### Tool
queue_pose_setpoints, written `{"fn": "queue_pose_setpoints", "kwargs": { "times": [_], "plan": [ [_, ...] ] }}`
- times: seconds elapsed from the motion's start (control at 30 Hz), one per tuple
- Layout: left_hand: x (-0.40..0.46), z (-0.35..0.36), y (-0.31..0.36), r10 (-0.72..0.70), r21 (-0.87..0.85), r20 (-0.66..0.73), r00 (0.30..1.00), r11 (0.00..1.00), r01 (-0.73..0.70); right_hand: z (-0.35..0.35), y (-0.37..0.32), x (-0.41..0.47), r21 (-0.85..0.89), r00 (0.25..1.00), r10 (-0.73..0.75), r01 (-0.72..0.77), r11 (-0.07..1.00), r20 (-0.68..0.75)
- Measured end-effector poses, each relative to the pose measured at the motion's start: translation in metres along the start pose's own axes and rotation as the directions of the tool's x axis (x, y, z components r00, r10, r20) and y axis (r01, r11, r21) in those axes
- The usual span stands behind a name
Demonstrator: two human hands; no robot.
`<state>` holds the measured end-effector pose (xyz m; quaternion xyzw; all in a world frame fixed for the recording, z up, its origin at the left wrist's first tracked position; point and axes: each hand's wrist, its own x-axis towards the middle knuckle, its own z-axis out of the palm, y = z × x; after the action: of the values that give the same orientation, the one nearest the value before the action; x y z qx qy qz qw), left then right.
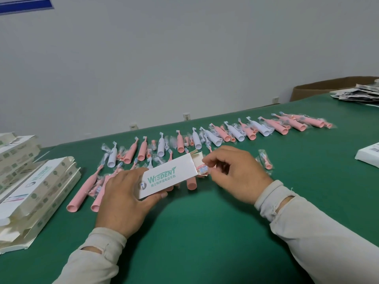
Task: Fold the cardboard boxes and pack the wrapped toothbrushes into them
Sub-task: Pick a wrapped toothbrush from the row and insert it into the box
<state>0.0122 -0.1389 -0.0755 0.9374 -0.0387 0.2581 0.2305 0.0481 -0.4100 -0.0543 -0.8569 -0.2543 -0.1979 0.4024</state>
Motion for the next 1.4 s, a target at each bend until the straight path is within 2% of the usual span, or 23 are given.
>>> {"fn": "queue_pose_setpoints", "kwargs": {
  "times": [0.17,0.27,0.37,0.43,0.53,0.7,0.87,0.93,1.0,1.07,1.13,1.23,1.33,1.4],
  "plan": [
    [-0.001,0.000,0.003,0.007,-0.027,0.011,1.000,1.000,-0.006,-0.007,-0.006,0.000,-0.207,0.992,-0.097,0.112,0.972,0.080],
    [-0.001,0.000,0.004,0.006,-0.045,0.008,1.000,0.999,-0.006,-0.011,-0.011,0.001,-0.281,0.982,-0.165,0.186,0.942,0.097],
    [-0.001,0.000,0.005,0.013,-0.057,0.010,1.000,0.998,-0.012,-0.011,-0.014,0.001,-0.299,0.978,-0.163,0.196,0.934,0.132],
    [-0.002,0.000,0.006,0.029,-0.066,0.027,0.999,0.997,-0.027,-0.010,-0.015,0.000,-0.248,0.981,-0.145,0.173,0.953,0.126],
    [-0.003,0.001,0.008,0.064,-0.070,0.031,0.997,0.996,-0.062,-0.008,-0.013,0.000,-0.081,0.991,-0.054,0.064,0.995,0.124],
    [-0.003,0.000,0.008,0.042,-0.061,-0.024,0.999,0.997,-0.044,-0.003,-0.008,0.000,0.152,0.985,0.055,-0.081,0.985,0.166],
    [-0.004,0.000,0.008,0.041,-0.025,-0.037,0.998,0.999,-0.042,0.008,-0.010,0.001,0.146,0.972,0.051,-0.086,0.986,0.229],
    [-0.002,0.000,0.009,0.040,-0.019,-0.046,0.998,0.999,-0.041,-0.003,-0.002,0.004,0.130,0.985,0.085,-0.105,0.986,0.150],
    [-0.001,0.001,0.009,0.033,-0.026,-0.052,0.998,0.999,-0.035,-0.022,0.016,0.009,0.032,0.977,0.209,-0.208,0.978,-0.042],
    [0.000,0.001,0.009,0.029,-0.038,-0.045,0.999,0.999,-0.030,-0.044,0.036,0.011,-0.159,0.907,0.374,-0.405,0.900,-0.193],
    [-0.001,0.001,0.009,0.030,-0.052,-0.038,0.999,0.998,-0.032,-0.055,0.054,0.008,-0.364,0.824,0.528,-0.566,0.740,-0.207],
    [-0.002,0.001,0.010,0.044,-0.079,-0.039,0.998,0.996,-0.047,-0.055,0.066,0.004,-0.501,0.733,0.669,-0.629,0.594,-0.127],
    [-0.003,0.001,0.010,0.066,-0.099,-0.042,0.997,0.993,-0.070,-0.053,0.068,0.007,-0.551,0.690,0.711,-0.648,0.526,-0.133],
    [-0.003,0.001,0.010,0.068,-0.104,-0.045,0.997,0.992,-0.072,-0.052,0.069,0.008,-0.523,0.670,0.727,-0.678,0.517,-0.151]
  ]
}}
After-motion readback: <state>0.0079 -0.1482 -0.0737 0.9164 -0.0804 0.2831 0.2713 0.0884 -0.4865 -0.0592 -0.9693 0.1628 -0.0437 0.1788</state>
